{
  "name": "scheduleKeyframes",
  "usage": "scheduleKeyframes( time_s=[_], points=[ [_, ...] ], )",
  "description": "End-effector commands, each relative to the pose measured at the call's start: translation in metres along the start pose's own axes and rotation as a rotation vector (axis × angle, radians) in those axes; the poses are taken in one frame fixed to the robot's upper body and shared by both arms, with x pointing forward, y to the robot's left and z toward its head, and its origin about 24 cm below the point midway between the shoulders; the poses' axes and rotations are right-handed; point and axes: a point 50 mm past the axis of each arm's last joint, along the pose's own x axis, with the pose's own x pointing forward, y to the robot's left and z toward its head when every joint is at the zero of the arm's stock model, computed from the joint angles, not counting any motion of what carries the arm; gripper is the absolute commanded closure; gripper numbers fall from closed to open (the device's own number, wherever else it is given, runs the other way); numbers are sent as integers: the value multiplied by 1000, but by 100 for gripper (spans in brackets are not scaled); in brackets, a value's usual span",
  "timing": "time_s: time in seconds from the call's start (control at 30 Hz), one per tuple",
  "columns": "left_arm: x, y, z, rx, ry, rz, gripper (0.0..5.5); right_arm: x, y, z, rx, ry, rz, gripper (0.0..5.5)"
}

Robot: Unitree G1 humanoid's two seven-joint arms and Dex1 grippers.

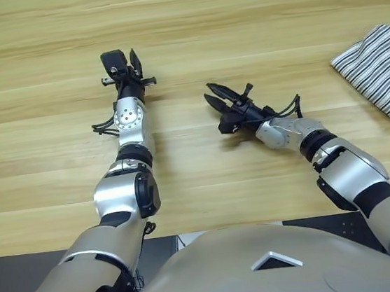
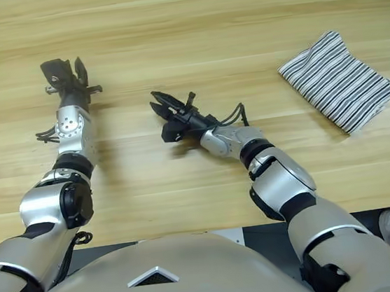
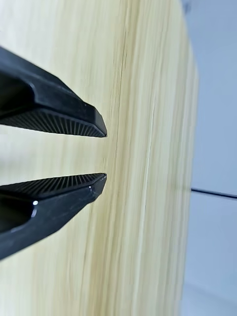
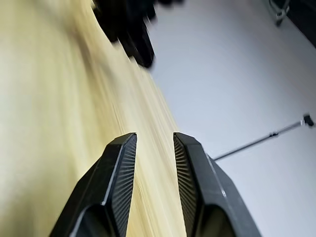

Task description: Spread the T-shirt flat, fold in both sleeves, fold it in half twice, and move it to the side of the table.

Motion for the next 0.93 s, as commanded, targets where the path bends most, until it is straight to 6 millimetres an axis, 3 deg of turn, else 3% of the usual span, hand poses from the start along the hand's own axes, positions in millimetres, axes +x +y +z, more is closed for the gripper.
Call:
scheduleKeyframes(
  time_s=[0.03,0.13,0.2,0.43,0.57,0.67,0.93],
  points=[
    [3,-6,9,-9,-49,-55,414,-5,11,1,-9,2,59,413],
    [3,-10,10,-100,-68,-127,414,-4,9,-1,10,20,45,413],
    [1,-12,9,-46,-82,-150,370,-5,7,-2,46,39,30,389],
    [-2,-21,8,166,-92,-175,295,-4,-1,-9,100,99,-10,342],
    [-2,-21,7,176,-90,-169,248,-3,-7,-9,159,104,-58,292],
    [-1,-21,8,217,-94,-160,248,-3,-3,-10,61,104,1,292],
    [0,-23,7,249,-84,-161,248,-3,1,-8,36,85,11,292]
  ],
)
